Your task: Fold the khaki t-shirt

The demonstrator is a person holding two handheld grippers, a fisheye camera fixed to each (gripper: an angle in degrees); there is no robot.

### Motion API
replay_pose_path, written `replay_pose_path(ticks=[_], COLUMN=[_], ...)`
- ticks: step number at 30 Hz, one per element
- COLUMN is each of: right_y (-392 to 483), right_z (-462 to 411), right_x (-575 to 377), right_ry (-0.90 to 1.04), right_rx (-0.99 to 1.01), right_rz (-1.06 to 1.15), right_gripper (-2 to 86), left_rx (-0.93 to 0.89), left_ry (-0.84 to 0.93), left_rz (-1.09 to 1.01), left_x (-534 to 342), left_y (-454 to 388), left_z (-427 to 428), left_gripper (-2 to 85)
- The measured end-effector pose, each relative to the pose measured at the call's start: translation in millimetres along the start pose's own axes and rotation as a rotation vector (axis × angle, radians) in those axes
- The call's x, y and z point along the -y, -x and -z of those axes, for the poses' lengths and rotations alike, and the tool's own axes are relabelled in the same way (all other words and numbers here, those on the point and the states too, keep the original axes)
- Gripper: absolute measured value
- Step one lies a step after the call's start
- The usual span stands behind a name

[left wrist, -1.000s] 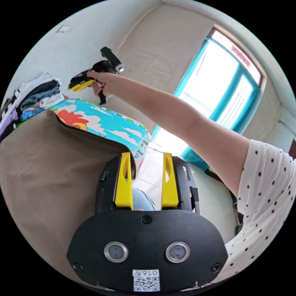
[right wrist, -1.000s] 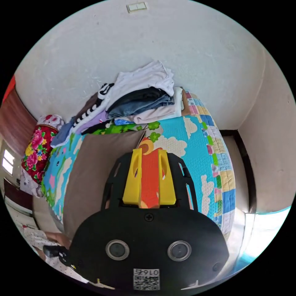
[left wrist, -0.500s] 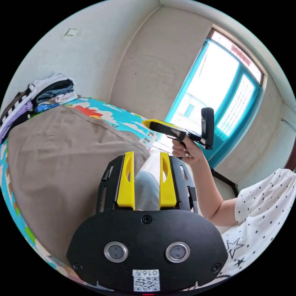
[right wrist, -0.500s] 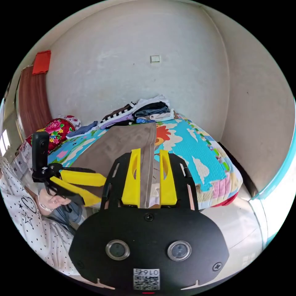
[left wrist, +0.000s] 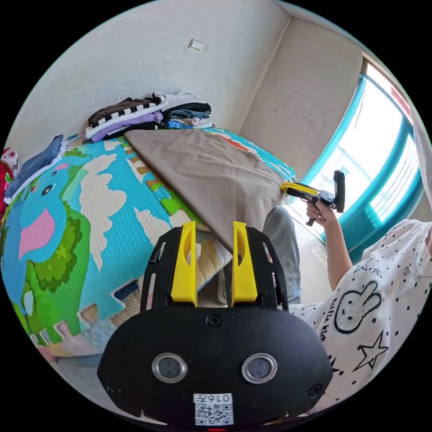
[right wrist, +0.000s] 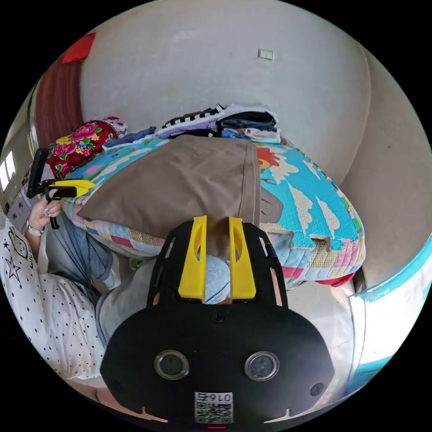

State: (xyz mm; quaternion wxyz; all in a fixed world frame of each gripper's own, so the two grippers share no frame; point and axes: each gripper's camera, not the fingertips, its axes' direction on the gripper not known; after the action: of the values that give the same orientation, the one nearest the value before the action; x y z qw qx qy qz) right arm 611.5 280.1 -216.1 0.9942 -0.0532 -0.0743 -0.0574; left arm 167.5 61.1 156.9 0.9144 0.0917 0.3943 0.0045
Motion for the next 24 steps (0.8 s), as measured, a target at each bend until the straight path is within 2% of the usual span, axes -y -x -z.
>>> replay_pose_path(ticks=[4, 7, 12, 16, 18, 21, 24], right_y=[20.6, 50.7, 103.8, 149.0, 170.4, 217.3, 267.3], right_z=[23.7, 49.0, 76.1, 87.3, 88.1, 82.3, 70.8], right_x=[-38.5, -59.8, -88.4, -117.3, -129.1, -150.3, -172.5], right_ry=[0.013, -0.088, -0.239, -0.364, -0.394, -0.387, -0.362], right_rx=[-0.067, -0.096, -0.112, -0.121, -0.091, -0.035, -0.010], right_rz=[0.014, 0.078, 0.179, 0.264, 0.311, 0.501, 0.685], right_gripper=[7.1, 7.4, 8.0, 9.3, 10.3, 11.7, 13.0], left_rx=[-0.029, -0.085, -0.339, -0.307, -0.408, -0.555, -0.577], left_ry=[0.034, 0.062, 0.079, 0.116, 0.141, 0.070, 0.051], left_rz=[-0.008, -0.017, 0.066, 0.085, 0.083, 0.105, 0.119], left_x=[-13.0, -22.6, -35.2, -41.7, -46.6, -54.2, -57.3], left_y=[7.6, 15.6, 38.4, 50.7, 55.8, 66.7, 76.1], left_z=[6.9, 6.7, -0.8, -5.0, -11.0, -9.1, -1.4], left_gripper=[11.6, 11.4, 10.6, 9.2, 7.6, 1.9, -0.5])
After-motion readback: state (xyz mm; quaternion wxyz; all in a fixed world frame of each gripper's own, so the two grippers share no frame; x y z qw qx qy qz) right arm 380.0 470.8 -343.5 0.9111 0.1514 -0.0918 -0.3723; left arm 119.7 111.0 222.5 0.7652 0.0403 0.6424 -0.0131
